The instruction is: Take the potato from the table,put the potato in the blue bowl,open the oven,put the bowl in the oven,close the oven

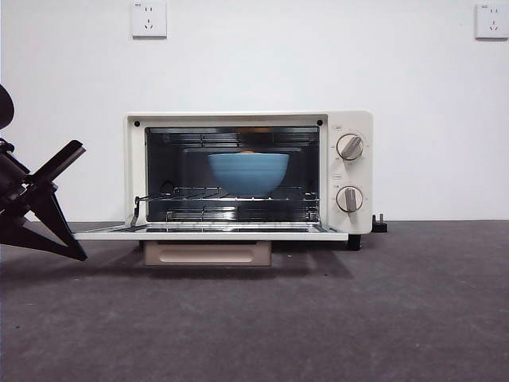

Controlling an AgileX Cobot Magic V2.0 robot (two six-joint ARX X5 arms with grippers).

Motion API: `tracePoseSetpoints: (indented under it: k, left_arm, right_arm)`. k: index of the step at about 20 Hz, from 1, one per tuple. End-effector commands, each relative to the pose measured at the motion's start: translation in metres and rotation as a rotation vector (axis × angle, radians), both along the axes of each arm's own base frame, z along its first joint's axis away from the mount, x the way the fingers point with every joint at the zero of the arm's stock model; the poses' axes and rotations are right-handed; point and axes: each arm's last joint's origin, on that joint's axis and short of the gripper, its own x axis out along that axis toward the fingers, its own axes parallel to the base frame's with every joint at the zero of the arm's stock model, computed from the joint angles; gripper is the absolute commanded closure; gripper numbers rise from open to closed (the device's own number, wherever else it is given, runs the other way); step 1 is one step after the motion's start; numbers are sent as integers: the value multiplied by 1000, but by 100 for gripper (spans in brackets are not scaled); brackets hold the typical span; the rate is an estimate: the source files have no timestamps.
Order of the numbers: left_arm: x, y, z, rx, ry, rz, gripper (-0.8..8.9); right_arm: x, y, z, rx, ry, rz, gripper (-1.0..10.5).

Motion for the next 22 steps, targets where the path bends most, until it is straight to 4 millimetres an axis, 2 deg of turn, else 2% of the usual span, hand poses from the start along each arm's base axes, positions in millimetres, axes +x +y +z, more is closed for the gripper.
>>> tracePoseSetpoints:
  k: [1,8,14,19,22]
  left_arm:
    - [1,-5,0,-62,-3,-31,821]
    - [16,-5,21,-123,-54,-58,820]
    - [44,-6,69,-140,-187,-77,820]
    - [65,-5,113,-70,-335,-18,820]
    - [70,-4,126,-22,-382,28,820]
  right_arm:
    - [0,0,-3,-11,23,-3,954]
    - [0,0,-3,-8,24,-4,954]
    - [0,0,-3,0,27,-8,954]
    - [0,0,-3,16,33,-15,954]
    - [0,0,-3,17,31,-24,954]
